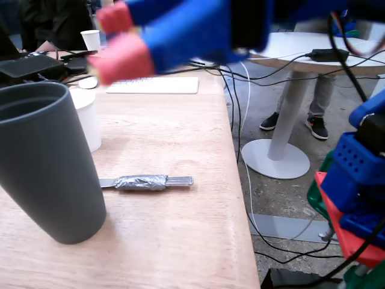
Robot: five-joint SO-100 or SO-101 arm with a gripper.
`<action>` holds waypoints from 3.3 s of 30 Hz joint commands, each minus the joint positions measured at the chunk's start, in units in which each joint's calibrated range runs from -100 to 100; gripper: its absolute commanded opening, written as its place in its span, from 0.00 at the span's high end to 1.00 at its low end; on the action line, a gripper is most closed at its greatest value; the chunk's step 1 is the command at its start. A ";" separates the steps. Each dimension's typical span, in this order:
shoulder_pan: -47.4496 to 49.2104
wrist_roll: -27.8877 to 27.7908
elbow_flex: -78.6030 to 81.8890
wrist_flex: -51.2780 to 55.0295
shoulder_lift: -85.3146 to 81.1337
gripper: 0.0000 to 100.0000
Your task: Grab the fork and place it in gray glass
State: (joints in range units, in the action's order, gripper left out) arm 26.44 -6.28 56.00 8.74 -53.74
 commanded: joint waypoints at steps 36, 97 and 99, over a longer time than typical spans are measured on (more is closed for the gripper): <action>-17.98 3.13 43.53 32.40 -43.43 1.00; -17.98 3.13 43.53 32.40 -43.43 1.00; -17.98 3.13 43.53 32.40 -43.43 1.00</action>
State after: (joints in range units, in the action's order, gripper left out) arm 8.22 -2.95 99.19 41.04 -96.28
